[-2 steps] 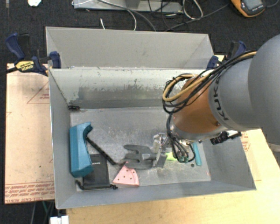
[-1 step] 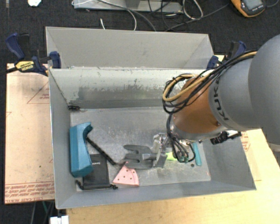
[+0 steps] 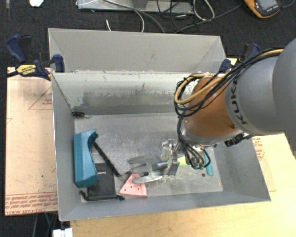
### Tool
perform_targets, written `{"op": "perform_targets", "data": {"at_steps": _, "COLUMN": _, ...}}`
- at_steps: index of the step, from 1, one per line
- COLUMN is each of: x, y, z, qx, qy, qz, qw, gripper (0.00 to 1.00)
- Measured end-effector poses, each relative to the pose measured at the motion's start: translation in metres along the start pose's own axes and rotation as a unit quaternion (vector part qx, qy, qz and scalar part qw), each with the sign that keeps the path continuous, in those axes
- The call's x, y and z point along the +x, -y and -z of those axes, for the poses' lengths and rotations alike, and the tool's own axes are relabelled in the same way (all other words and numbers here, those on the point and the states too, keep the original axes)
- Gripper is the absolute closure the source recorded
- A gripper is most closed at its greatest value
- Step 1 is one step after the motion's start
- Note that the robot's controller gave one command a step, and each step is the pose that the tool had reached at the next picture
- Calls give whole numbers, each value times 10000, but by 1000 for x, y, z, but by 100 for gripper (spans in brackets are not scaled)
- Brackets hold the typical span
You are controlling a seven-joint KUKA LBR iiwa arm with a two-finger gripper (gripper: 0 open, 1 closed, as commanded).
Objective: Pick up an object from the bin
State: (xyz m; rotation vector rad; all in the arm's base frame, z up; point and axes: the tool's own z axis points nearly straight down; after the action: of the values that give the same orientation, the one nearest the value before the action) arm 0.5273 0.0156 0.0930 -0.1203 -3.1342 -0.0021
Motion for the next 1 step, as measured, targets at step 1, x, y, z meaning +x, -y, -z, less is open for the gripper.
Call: {"op": "perform_targets", "data": {"at_steps": 1, "x": 5, "y": -13, "z": 69, "qx": -6, "qy": 27, "qz": 1357, "qw": 9907, "gripper": 100}}
